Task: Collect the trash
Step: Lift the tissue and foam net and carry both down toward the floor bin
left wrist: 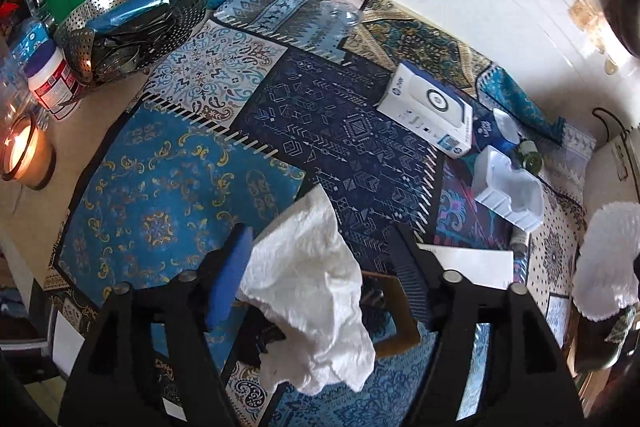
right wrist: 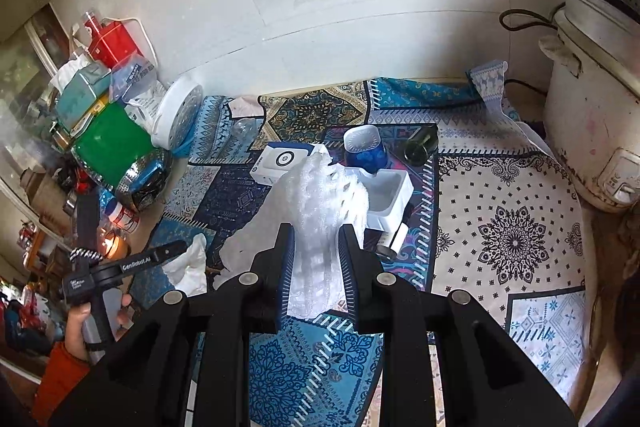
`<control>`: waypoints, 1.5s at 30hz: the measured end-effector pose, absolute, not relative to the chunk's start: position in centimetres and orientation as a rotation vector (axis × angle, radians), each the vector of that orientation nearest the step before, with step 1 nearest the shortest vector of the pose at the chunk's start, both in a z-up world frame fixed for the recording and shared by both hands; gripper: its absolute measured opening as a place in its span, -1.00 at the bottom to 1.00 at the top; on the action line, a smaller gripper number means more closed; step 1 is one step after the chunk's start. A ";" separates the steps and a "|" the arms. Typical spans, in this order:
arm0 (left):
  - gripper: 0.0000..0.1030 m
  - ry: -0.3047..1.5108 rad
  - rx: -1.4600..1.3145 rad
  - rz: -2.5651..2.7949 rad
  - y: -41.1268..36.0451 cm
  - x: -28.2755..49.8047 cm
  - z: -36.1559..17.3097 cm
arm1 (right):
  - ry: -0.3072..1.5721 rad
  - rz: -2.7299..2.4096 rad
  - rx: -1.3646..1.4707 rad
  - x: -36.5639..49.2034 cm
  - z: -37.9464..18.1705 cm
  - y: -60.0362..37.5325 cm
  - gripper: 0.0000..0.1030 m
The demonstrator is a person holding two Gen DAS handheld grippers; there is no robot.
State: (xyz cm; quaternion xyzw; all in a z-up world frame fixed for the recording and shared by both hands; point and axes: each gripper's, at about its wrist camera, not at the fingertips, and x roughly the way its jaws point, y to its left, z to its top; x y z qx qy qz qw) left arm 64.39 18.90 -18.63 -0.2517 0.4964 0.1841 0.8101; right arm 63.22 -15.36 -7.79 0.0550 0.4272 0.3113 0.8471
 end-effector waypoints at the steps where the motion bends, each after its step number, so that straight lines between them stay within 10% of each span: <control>1: 0.51 1.078 -0.556 0.413 19.4 64.9 -19.2 | 0.901 0.658 0.113 63.5 -7.8 -15.5 -0.60; 10: 0.44 1.194 -0.611 0.510 20.5 67.3 -23.5 | 0.930 0.669 0.122 65.7 -8.6 -16.7 -0.60; 16: -0.79 1.154 -0.684 0.484 21.1 66.5 -23.8 | 0.936 0.691 0.124 66.1 -8.8 -16.5 -0.60; 18: -0.91 1.128 -0.676 0.476 21.0 65.7 -23.0 | 0.934 0.698 0.121 65.8 -8.7 -16.1 -0.60; 45: -0.95 0.819 -0.328 0.000 17.4 44.9 -10.7 | 0.845 0.471 0.184 42.7 -9.1 -7.6 -0.60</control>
